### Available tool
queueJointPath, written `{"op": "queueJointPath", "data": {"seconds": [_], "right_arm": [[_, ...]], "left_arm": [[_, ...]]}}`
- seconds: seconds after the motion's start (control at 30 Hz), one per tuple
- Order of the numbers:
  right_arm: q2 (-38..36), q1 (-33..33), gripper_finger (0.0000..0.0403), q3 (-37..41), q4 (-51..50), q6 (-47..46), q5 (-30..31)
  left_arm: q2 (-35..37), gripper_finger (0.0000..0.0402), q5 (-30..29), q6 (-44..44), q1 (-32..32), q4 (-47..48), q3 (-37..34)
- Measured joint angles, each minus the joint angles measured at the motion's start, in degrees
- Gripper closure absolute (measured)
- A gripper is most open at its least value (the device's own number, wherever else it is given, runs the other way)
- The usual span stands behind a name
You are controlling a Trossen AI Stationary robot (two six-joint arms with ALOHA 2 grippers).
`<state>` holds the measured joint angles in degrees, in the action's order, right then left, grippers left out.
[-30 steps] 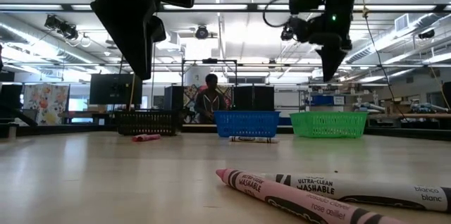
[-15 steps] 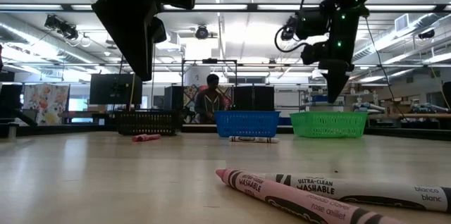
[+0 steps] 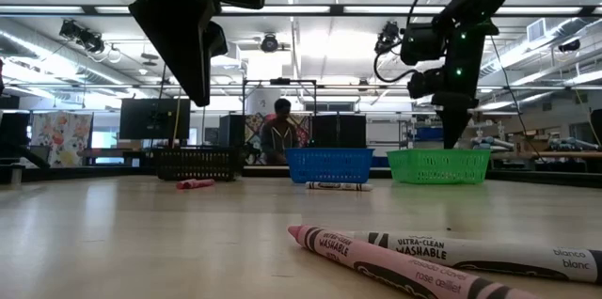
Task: Sort crayons
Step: Put the white crayon into the green bin, then put the red crayon into the blue bin
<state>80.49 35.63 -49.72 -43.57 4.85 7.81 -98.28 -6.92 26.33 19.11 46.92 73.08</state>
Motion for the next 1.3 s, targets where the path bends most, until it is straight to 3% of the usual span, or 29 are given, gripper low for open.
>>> {"op": "queueJointPath", "data": {"seconds": [0.37,0.9,1.1,1.3], "right_arm": [[0.0,0.36,0.0382,1.67,1.01,-0.7,-0.02],[0.0,0.14,0.0306,1.65,2.1,-2.63,-1.57],[0.0,0.14,0.0305,1.65,3.8,-10.46,-3.77],[0.0,0.09,0.0306,1.6,9.32,-9.32,-4.46]], "left_arm": [[0.0,0.0281,0.0,-0.15,-1.46,-0.44,0.0],[0.0,0.0281,0.0,-0.13,-2.93,-0.42,0.01],[0.0,0.0281,0.0,0.19,-2.82,-0.42,0.01],[0.0,0.0281,0.02,0.38,-2.17,-0.3,0.0]]}}
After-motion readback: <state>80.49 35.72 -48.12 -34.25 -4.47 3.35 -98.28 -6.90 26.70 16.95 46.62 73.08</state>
